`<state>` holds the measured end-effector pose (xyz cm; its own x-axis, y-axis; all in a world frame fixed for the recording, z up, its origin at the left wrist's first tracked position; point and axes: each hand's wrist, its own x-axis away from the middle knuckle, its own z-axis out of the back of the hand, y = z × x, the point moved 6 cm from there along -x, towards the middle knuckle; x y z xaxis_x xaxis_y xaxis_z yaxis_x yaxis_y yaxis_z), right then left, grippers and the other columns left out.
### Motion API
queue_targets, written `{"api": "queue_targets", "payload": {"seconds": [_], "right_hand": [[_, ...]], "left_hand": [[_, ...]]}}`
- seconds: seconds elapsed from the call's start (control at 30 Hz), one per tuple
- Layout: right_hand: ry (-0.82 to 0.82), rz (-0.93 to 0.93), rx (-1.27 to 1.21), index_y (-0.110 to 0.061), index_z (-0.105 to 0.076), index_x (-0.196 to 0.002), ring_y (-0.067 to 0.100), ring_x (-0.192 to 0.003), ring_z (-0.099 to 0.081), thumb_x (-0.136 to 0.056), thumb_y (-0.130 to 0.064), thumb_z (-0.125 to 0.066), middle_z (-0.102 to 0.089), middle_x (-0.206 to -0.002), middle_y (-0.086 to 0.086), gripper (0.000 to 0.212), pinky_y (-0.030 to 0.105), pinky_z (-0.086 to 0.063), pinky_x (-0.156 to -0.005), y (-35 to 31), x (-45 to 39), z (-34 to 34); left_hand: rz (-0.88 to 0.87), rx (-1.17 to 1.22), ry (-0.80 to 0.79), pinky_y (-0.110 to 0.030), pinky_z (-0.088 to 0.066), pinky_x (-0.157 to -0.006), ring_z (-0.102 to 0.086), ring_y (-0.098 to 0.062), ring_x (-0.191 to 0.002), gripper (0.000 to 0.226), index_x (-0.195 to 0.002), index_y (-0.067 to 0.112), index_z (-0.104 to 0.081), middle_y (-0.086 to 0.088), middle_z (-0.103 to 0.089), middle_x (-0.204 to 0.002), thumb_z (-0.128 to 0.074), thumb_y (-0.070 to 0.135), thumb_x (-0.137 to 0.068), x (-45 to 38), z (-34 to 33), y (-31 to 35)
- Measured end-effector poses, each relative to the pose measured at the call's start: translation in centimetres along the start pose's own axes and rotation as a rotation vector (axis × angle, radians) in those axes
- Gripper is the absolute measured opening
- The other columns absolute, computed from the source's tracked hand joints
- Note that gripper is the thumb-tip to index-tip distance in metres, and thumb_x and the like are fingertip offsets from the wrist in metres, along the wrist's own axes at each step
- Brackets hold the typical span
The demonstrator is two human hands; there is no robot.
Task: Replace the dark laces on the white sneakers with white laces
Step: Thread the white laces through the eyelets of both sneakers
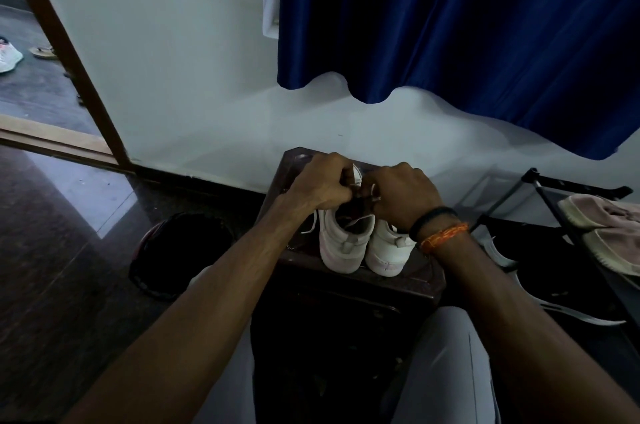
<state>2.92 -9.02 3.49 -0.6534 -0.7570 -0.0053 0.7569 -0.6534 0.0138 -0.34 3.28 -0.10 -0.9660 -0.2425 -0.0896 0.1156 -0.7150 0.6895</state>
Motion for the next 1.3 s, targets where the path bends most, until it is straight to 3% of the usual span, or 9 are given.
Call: {"api": "queue_targets", "payload": {"seconds": [0.13, 0.37, 0.5, 0.63, 0.87, 1.0, 1.07, 1.17, 1.3], "right_hand": [[-0.1, 0.056, -0.085, -0.03, -0.073, -0.106, 0.027, -0.101, -0.064, -0.083, -0.022, -0.067, -0.07, -0.105, 0.003, 0.025, 0.037, -0.052, -0.082, 0.4, 0.3, -0.2], [-0.07, 0.15, -0.041, -0.033, -0.076, -0.105, 0.028, -0.097, -0.067, -0.085, -0.01, -0.062, -0.071, -0.104, 0.003, 0.033, 0.042, -0.055, -0.083, 0.4, 0.1, -0.4], [0.059, 0.155, -0.077, -0.034, -0.077, -0.097, 0.024, -0.091, -0.065, -0.085, -0.01, -0.067, -0.067, -0.1, -0.005, 0.029, 0.038, -0.053, -0.072, 1.5, 0.0, -0.6], [0.204, 0.084, -0.2, -0.023, -0.082, -0.093, 0.023, -0.091, -0.059, -0.084, -0.016, -0.077, -0.059, -0.105, 0.001, 0.013, 0.025, -0.033, -0.068, 1.5, 0.1, -1.0], [0.35, 0.021, 0.07, -0.011, -0.074, -0.067, 0.029, -0.08, -0.056, -0.067, -0.011, -0.083, -0.061, -0.097, 0.006, 0.009, 0.028, -0.031, -0.056, -0.5, 0.0, -2.1], [0.372, 0.002, -0.028, -0.006, -0.066, -0.088, 0.033, -0.066, -0.059, -0.072, 0.001, -0.075, -0.055, -0.11, 0.015, 0.02, 0.03, -0.043, -0.043, -1.1, 0.4, -2.9], [0.378, -0.039, -0.078, -0.006, -0.058, -0.098, 0.033, -0.061, -0.058, -0.075, 0.003, -0.072, -0.052, -0.112, 0.016, 0.028, 0.028, -0.036, -0.043, -0.8, 0.4, -2.7], [0.309, -0.08, -0.085, -0.008, -0.053, -0.114, 0.034, -0.073, -0.062, -0.082, -0.006, -0.07, -0.051, -0.113, 0.013, 0.036, 0.028, -0.031, -0.05, -0.3, -0.3, -2.6], [0.177, -0.076, -0.014, -0.012, -0.053, -0.128, 0.035, -0.095, -0.064, -0.088, -0.014, -0.063, -0.052, -0.123, 0.012, 0.041, 0.035, -0.042, -0.064, -0.2, -1.2, -3.2]], "left_hand": [[-0.009, -0.005, 0.014, -0.013, -0.04, -0.06, -0.062, -0.008, -0.072, 0.014, -0.086, 0.014, -0.073, 0.006, -0.067, -0.079, -0.074, 0.004, -0.075, 0.1, 0.1, 0.2], [-0.011, -0.005, 0.02, -0.019, -0.044, -0.062, -0.064, -0.01, -0.073, 0.011, -0.083, 0.013, -0.071, 0.003, -0.069, -0.079, -0.075, 0.005, -0.075, 0.1, 0.1, 0.2], [-0.004, 0.012, 0.02, -0.019, -0.045, -0.064, -0.066, -0.011, -0.076, 0.012, -0.086, 0.012, -0.074, 0.001, -0.072, -0.083, -0.074, 0.005, -0.076, 0.0, 0.0, 0.2], [0.006, 0.018, 0.032, -0.02, -0.046, -0.063, -0.067, -0.011, -0.075, 0.011, -0.085, 0.011, -0.076, 0.001, -0.073, -0.083, -0.076, 0.005, -0.076, 0.0, 0.1, 0.1], [0.002, 0.025, 0.02, -0.014, -0.043, -0.061, -0.067, -0.013, -0.079, 0.016, -0.09, 0.009, -0.077, -0.002, -0.074, -0.087, -0.074, 0.002, -0.076, 0.1, 0.1, 0.2], [0.0, 0.023, 0.002, -0.014, -0.042, -0.058, -0.065, -0.01, -0.074, 0.014, -0.084, 0.011, -0.073, 0.002, -0.07, -0.079, -0.071, 0.0, -0.076, 0.2, 0.2, 0.3], [-0.006, 0.015, -0.015, -0.016, -0.042, -0.057, -0.063, -0.009, -0.07, 0.014, -0.08, 0.013, -0.067, 0.004, -0.065, -0.074, -0.07, 0.0, -0.077, 0.3, 0.2, 0.3], [-0.041, 0.018, -0.003, -0.032, -0.056, -0.067, -0.068, -0.017, -0.076, 0.009, -0.085, 0.006, -0.072, -0.003, -0.071, -0.081, -0.071, 0.003, -0.077, 0.4, 0.1, 0.3], [-0.094, 0.018, 0.006, -0.044, -0.059, -0.072, -0.068, -0.02, -0.078, 0.013, -0.088, 0.008, -0.073, -0.002, -0.072, -0.083, -0.069, 0.004, -0.077, 0.9, -0.1, 0.4]]}}
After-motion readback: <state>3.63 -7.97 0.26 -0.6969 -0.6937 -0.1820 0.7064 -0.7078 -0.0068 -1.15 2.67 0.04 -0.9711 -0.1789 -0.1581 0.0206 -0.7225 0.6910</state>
